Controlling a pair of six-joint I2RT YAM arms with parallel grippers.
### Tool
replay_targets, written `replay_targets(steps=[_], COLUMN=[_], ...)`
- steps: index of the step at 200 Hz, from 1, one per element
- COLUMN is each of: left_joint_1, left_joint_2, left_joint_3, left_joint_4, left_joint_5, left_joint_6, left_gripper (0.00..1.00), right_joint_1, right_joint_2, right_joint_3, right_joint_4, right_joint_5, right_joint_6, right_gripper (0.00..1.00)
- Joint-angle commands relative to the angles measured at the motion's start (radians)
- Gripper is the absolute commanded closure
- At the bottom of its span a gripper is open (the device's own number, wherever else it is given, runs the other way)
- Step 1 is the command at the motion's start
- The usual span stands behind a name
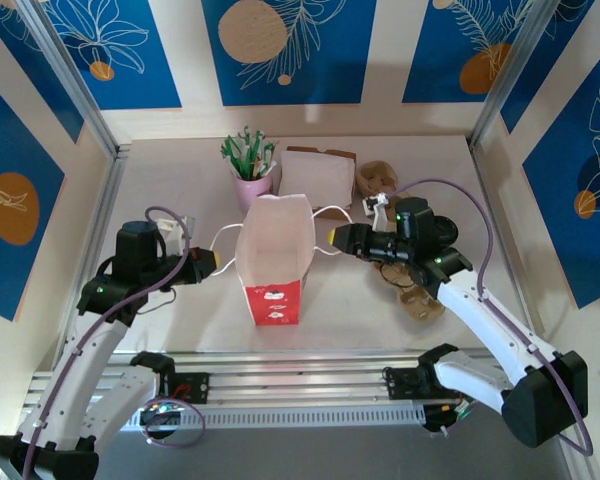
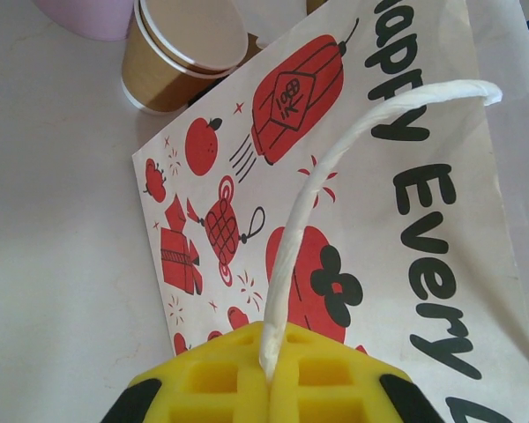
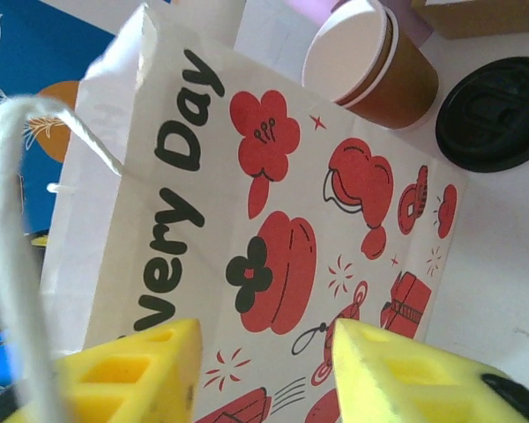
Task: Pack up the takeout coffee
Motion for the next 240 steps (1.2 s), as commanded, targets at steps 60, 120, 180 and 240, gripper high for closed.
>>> replay_targets(steps=[60, 120, 180, 240], left_joint_1=[-0.007, -0.007, -0.007, -0.007], left_joint_2=[-0.006, -0.005, -0.01, -0.021], left_joint_3=[0.0, -0.002, -0.008, -0.026], left_joint_4=[-0.011, -0.009, -0.008, -0.002], left_joint_5=[0.018, 0.023, 0.025, 0.032], left_joint_6=[0.005, 0.003, 0.001, 0.0], left_gripper=[1.0, 1.0, 1.0, 1.0], right_joint_1=[0.012, 0.005, -0.034, -0.081], right_joint_2=[-0.017, -0.029, -0.013, 0.047], right_joint_3=[0.101, 0.136, 0.176, 0.12], right_joint_4=[-0.073, -0.09, -0.098, -0.025], right_joint_5=[-0.09, -0.092, -0.075, -0.109], right_joint_6=[-0.063, -0.063, -0.037, -0.002], right_gripper=[0.35, 0.26, 0.29, 0.81])
